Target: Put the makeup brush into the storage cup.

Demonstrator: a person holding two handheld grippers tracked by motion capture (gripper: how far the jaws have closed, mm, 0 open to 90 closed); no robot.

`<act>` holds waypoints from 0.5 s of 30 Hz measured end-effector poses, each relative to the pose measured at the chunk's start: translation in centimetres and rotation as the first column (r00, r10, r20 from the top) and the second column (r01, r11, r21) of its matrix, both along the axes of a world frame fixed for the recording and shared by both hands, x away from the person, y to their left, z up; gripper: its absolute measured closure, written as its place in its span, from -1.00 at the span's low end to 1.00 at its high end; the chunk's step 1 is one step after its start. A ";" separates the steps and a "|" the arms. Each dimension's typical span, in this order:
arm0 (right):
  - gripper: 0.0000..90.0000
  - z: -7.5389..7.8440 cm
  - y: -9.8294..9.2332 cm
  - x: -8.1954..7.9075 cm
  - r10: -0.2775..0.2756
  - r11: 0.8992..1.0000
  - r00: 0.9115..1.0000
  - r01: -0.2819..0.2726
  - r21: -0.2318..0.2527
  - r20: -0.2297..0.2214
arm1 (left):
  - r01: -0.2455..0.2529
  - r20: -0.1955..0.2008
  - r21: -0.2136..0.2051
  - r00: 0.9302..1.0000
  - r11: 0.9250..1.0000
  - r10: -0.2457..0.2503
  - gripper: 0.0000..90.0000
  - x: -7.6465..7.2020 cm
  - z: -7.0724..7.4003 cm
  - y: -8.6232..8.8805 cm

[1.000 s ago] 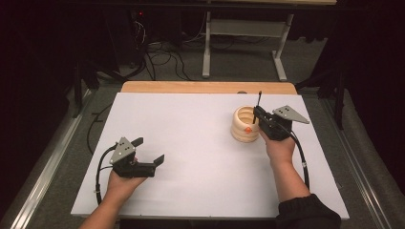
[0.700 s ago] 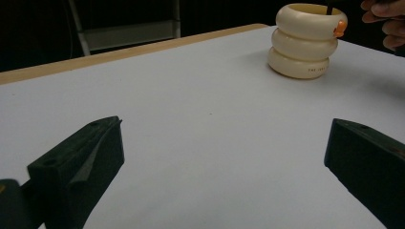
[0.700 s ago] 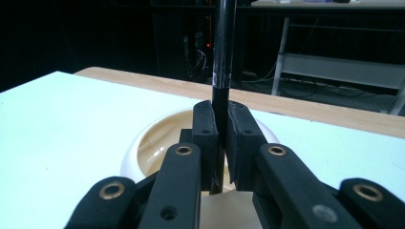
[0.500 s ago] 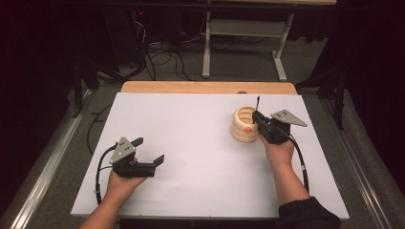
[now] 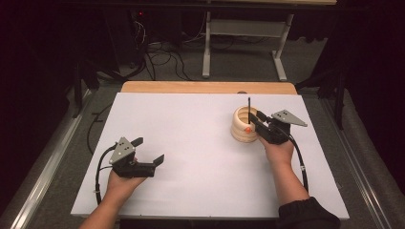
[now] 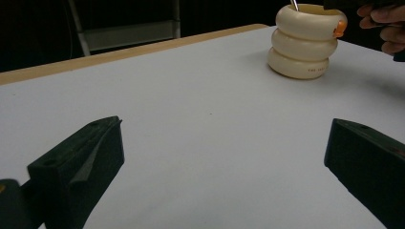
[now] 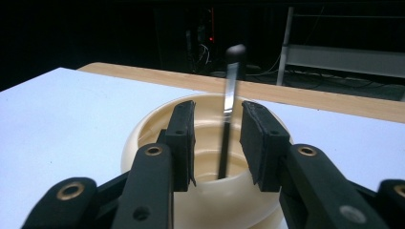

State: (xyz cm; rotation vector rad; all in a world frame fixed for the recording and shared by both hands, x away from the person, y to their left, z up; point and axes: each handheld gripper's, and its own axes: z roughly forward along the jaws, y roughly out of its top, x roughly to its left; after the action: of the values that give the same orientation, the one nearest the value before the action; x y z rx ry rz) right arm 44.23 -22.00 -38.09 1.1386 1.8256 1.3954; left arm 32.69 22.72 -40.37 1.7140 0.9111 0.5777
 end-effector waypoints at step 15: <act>0.42 0.4 0.0 -0.3 0.018 1.000 1.000 -0.018 -0.009 0.000 | -0.005 0.001 0.001 1.000 1.000 0.005 -0.99 0.0 0.0 0.1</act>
State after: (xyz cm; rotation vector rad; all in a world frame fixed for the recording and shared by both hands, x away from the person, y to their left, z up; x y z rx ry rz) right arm 43.90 -21.97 -37.71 1.1198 1.8443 1.3963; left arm 32.73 22.83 -40.34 1.7131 0.9147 0.5824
